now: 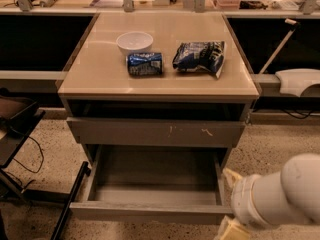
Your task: Close middle drawer
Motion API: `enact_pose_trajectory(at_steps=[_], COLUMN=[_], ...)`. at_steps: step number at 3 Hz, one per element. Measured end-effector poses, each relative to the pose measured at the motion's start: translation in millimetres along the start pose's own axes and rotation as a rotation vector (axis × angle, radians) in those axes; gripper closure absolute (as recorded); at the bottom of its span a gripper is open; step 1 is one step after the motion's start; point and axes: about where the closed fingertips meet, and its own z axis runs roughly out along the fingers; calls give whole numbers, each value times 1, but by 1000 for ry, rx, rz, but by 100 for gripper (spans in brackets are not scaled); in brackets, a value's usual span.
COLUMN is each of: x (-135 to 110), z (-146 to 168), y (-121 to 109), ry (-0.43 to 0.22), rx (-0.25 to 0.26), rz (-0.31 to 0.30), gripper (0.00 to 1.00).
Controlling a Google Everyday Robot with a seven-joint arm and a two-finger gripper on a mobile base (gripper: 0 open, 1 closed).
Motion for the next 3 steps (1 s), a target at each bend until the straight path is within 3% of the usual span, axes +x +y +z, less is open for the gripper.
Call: enact_pose_trajectory(at_steps=[1,2,3], x=[19,21,48], z=[20,33,79], y=[15,27,43], ry=[12,-1,-16], rx=[-18,-34,-60], rz=[25,26,96], gripper=[0,0,0])
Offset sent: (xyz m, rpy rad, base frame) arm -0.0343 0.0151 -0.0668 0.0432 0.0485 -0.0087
